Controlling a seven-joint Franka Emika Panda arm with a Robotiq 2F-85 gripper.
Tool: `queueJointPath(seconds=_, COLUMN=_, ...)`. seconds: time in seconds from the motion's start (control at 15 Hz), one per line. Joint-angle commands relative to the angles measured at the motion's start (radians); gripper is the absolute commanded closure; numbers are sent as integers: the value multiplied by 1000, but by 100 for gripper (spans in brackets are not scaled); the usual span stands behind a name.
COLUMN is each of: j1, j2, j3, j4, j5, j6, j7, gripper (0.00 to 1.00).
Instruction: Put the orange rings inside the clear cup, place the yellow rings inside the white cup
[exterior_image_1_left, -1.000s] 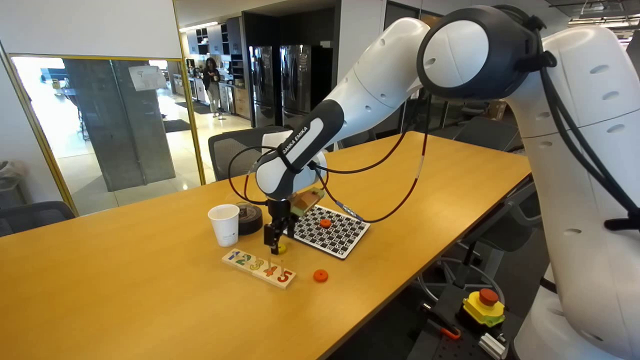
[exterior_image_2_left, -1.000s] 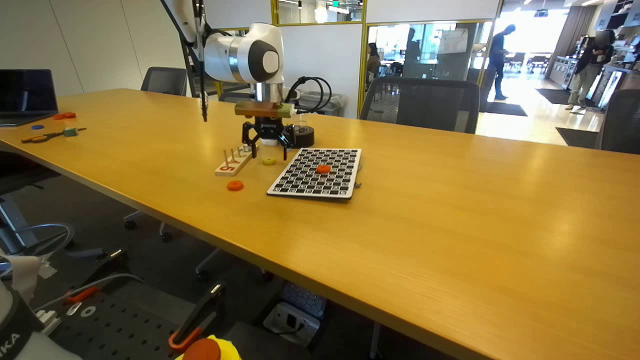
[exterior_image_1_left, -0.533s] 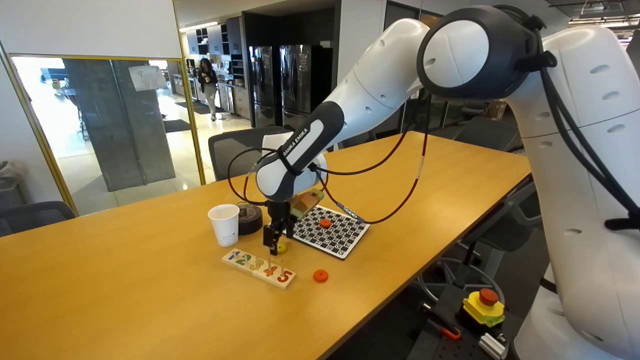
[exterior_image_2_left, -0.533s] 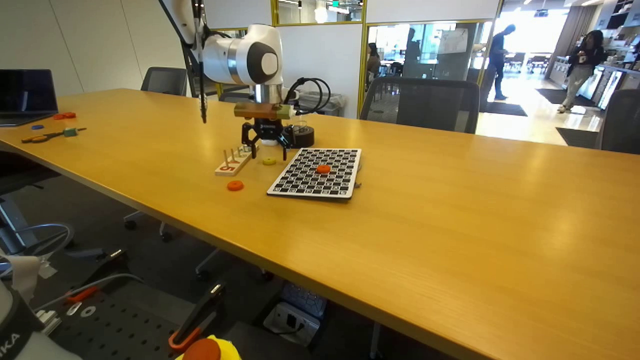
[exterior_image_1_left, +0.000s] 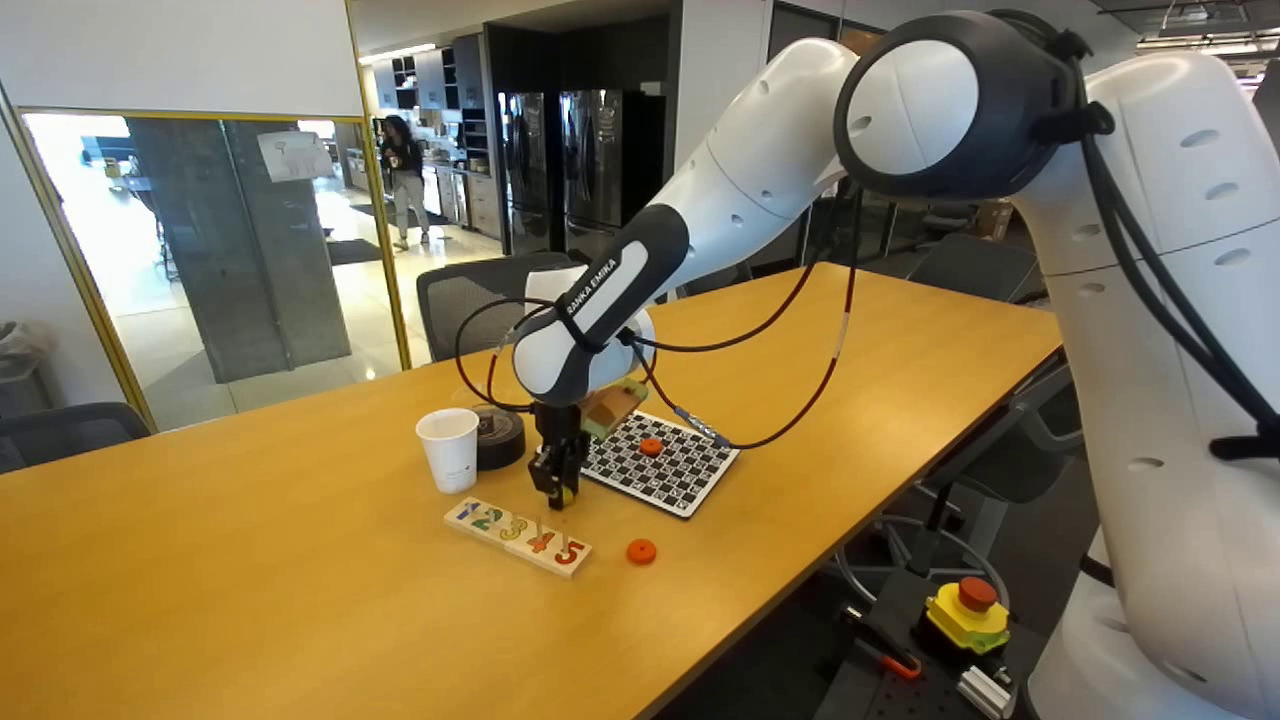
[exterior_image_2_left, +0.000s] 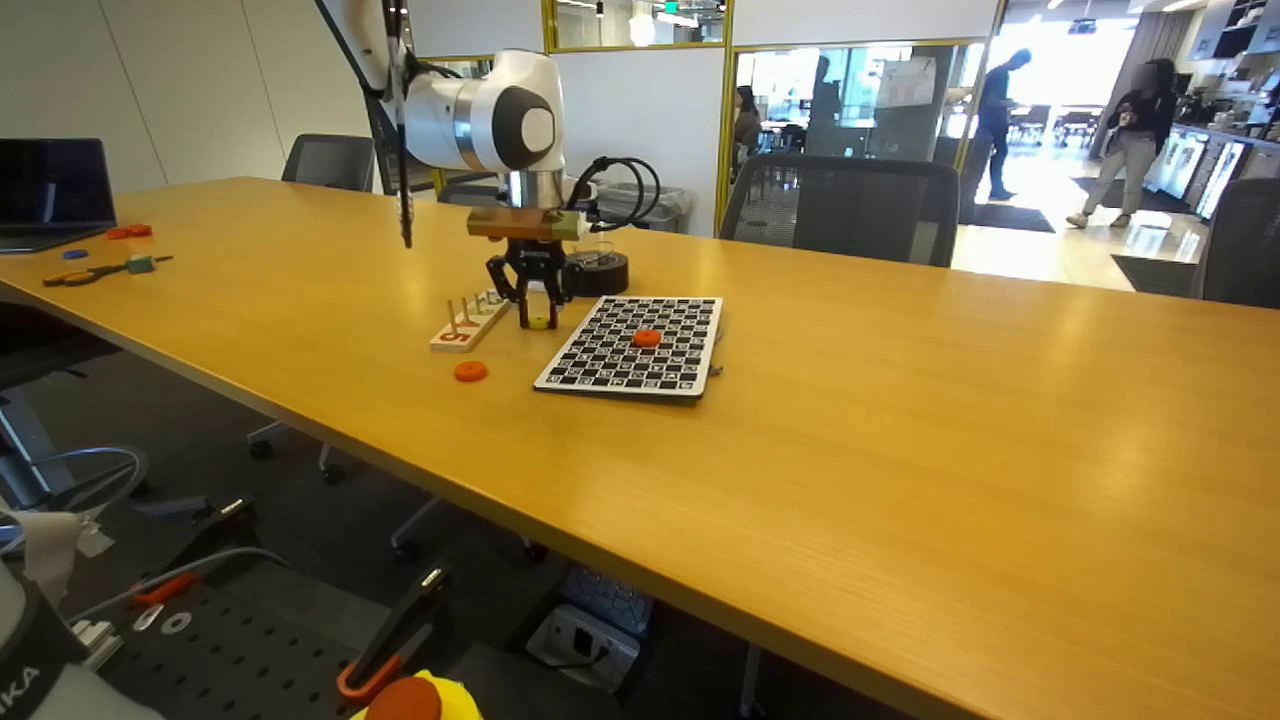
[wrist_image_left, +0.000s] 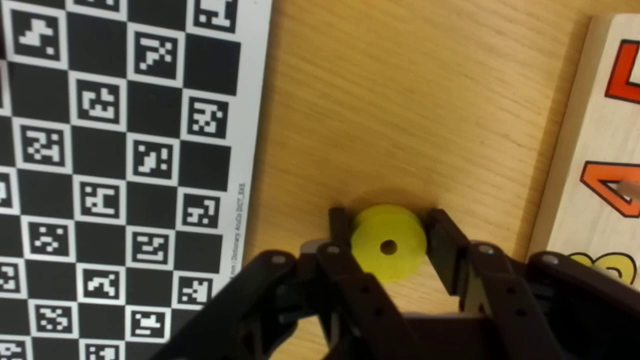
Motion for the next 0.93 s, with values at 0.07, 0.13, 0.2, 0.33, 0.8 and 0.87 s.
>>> queueJointPath(seconds=0.07, j1=9, j2=-20, j3=-6, j4=-16, j5=-12, j6=23, j7=18, gripper=80)
queueJointPath(seconds=0.13, j1=8, j2=-30, j3=-9, j4=-20, j5=-14, j6=27, j7=20, gripper=80)
queueJointPath(seconds=0.2, j1=10, j2=-47, j3=-17, j4=-25, j5=-21, j6=38, j7=31, gripper=80)
queueJointPath(seconds=0.33, j1=16, j2=-83, j3=-29, j4=-28, j5=-37, j6=75, j7=44, gripper=80)
queueJointPath(seconds=0.8, j1=30, j2=-139, j3=-13, j4=77, j5=-77, j6=90, j7=20, gripper=80)
queueJointPath(seconds=0.87, j1=30, j2=-138, j3=-4, j4=89, j5=-70, j6=97, j7=3, gripper=80)
